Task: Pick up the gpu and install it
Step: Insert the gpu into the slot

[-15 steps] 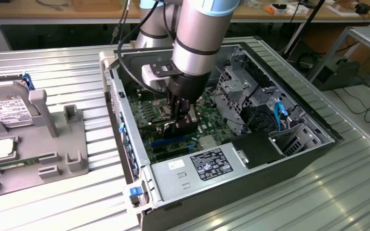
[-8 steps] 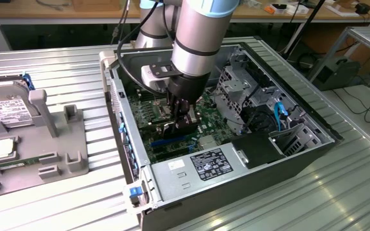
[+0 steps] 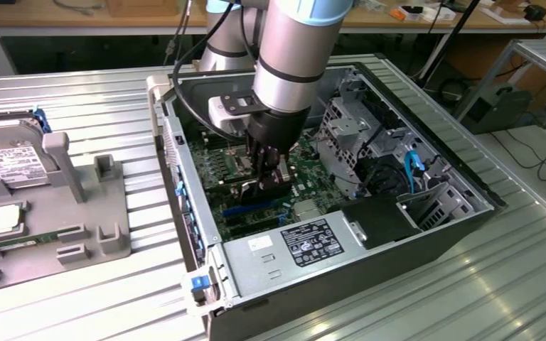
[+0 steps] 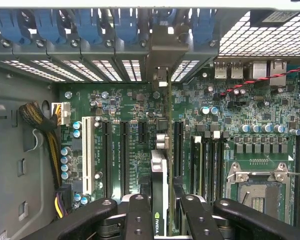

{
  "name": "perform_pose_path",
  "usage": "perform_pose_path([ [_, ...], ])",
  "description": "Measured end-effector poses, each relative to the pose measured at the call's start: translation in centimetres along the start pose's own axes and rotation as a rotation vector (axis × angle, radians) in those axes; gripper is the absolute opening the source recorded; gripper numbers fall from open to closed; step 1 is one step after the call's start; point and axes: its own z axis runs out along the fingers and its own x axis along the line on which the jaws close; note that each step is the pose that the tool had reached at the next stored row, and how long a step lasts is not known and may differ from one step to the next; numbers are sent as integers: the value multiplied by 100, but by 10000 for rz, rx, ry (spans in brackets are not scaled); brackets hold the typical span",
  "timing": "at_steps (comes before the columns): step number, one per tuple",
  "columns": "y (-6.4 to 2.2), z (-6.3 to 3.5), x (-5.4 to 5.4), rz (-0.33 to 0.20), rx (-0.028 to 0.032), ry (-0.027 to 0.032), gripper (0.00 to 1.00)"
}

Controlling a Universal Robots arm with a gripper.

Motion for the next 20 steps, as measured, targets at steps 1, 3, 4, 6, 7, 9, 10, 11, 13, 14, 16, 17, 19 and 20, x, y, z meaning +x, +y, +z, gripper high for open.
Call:
perform_pose_path([
  [1, 0, 0, 1, 3, 1, -1, 27],
  [3, 0, 0, 8, 25, 0, 0, 27],
  [4, 0, 0, 13, 42, 0, -1, 27],
  [6, 0, -1, 21, 92, -1, -1, 27],
  [7, 0, -1, 21, 103, -1, -2, 27],
  [9, 0, -1, 21, 103, -1, -2, 27],
  [10, -1, 0, 21, 102, 0, -3, 27],
  [11, -1, 2, 22, 102, -1, -2, 27],
  [13, 1, 15, 22, 101, -1, -2, 27],
  [14, 3, 19, 21, 102, -1, -2, 27],
  [16, 6, 29, 21, 102, 0, -2, 27],
  [17, 9, 34, 21, 103, -2, 0, 27],
  [19, 9, 43, 21, 101, -1, -2, 27],
  [20, 10, 44, 21, 102, -2, 0, 27],
])
